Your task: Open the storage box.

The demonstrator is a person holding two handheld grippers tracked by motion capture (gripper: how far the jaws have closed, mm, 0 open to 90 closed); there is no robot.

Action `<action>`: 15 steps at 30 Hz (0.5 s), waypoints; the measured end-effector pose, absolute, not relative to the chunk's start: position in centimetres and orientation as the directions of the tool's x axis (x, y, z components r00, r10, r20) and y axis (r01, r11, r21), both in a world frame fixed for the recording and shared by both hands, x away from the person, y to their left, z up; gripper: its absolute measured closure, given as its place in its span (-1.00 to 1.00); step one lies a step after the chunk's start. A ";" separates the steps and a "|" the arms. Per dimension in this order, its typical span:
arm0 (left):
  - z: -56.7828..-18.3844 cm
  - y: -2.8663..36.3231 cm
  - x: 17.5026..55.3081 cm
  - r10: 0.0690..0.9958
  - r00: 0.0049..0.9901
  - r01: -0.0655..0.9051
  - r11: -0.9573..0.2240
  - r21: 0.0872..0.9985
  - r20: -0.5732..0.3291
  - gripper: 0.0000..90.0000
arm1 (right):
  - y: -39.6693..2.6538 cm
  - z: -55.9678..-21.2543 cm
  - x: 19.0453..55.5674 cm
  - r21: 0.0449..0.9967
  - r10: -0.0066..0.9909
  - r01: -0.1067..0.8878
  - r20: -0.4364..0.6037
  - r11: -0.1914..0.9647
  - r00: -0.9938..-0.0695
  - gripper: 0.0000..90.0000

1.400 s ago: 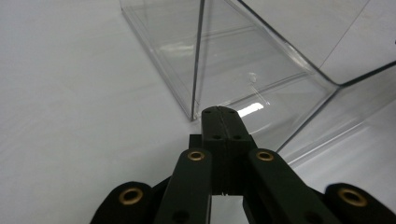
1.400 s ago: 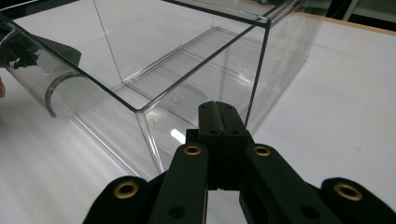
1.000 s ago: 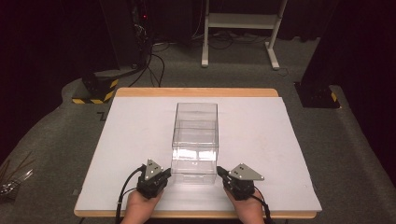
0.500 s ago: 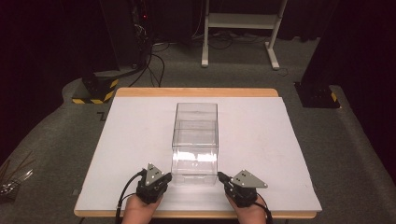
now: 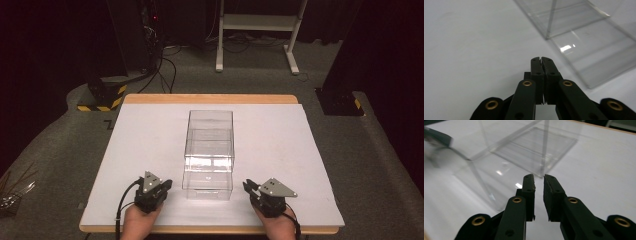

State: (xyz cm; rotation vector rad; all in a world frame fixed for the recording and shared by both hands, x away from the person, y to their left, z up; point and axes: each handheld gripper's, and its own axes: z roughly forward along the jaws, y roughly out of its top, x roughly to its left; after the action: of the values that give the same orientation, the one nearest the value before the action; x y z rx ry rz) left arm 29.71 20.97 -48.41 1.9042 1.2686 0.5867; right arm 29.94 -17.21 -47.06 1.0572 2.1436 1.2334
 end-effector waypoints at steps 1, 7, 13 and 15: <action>-48.4 21.6 29.9 0.923 0.382 0.569 -0.202 0.797 -0.040 0.95 | -17.8 -47.3 30.4 0.862 0.805 0.406 -0.003 0.303 -0.593 0.74; -48.5 25.4 30.9 0.957 0.289 0.579 -0.163 0.799 -0.014 0.86 | -20.6 -48.3 32.6 0.834 0.854 0.467 -0.009 0.293 -0.520 0.68; -49.4 28.3 32.0 0.974 0.216 0.605 -0.185 0.774 0.064 0.72 | -22.4 -49.0 33.8 0.806 0.892 0.518 -0.025 0.285 -0.452 0.54; -49.8 28.7 32.3 0.975 0.208 0.619 -0.192 0.761 0.078 0.65 | -22.9 -49.2 34.0 0.795 0.906 0.539 -0.032 0.280 -0.423 0.42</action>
State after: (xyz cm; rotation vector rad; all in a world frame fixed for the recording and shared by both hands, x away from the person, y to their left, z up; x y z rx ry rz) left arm 32.31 28.65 -49.81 1.8931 1.4769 0.7732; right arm 34.03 -22.86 -49.22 1.2940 2.0677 0.9972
